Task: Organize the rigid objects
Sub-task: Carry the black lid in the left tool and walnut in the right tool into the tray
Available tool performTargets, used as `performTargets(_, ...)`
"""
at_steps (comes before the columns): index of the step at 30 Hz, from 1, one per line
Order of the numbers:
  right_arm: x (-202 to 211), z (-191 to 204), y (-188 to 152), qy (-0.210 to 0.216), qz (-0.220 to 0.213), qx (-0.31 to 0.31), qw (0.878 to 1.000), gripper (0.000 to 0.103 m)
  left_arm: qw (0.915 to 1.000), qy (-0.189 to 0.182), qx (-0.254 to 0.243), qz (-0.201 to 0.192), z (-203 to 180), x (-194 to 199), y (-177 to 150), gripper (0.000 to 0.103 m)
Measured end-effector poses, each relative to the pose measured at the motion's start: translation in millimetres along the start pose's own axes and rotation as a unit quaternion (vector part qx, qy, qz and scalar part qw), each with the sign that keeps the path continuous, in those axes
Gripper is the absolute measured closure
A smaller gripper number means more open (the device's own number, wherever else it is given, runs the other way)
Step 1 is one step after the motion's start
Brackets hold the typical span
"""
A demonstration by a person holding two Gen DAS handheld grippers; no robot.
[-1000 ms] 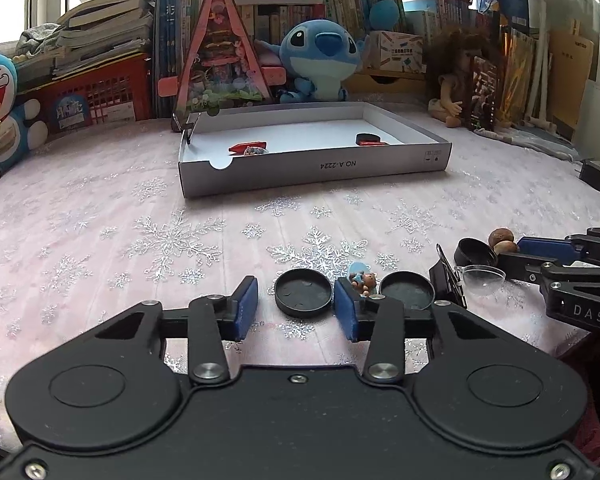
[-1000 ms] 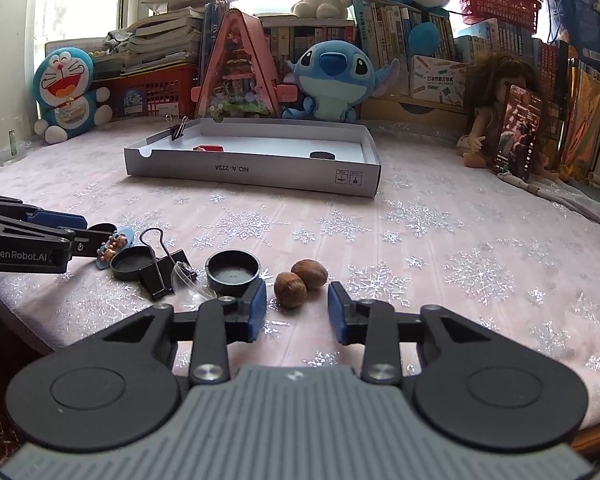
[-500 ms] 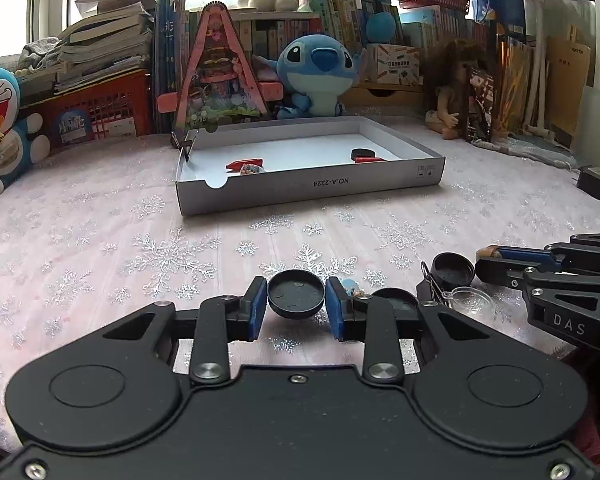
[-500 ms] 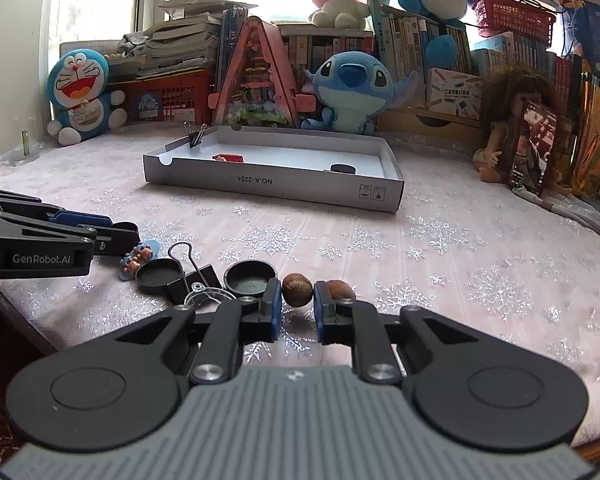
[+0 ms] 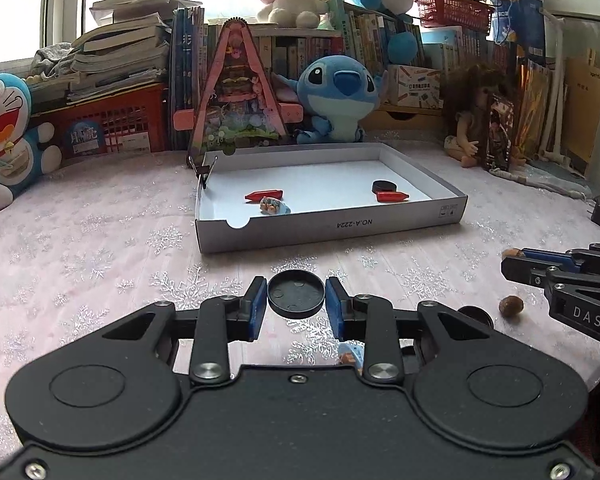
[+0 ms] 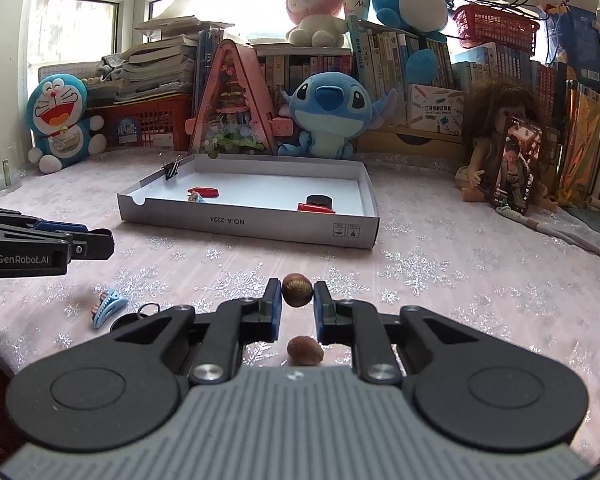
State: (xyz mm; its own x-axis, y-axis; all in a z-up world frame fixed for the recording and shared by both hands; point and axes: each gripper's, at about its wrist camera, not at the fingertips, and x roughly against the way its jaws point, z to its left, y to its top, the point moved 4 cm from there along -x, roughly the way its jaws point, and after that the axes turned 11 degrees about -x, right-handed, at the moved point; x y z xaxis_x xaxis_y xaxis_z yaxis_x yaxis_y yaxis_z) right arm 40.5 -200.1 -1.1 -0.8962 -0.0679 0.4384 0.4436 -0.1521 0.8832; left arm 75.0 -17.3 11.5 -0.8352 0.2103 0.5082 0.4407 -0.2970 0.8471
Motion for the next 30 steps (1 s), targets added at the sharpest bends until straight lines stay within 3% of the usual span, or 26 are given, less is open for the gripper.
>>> performTargets(11,-24,-21,28,-0.016,0.0,-0.037,0.999,0.082,0.9998,0.009,0.02,0.002,19,-24,24,0.074)
performTargets(22,-57,-29,75,-0.013,0.001,-0.059,0.998,0.082,0.9991,0.015,0.04,-0.001,46,-57,74,0.074)
performTargets(30,-95,-36,117,0.008,0.024,-0.096,0.995,0.082,0.9966,-0.012,0.07,0.043,64,-106,106,0.074)
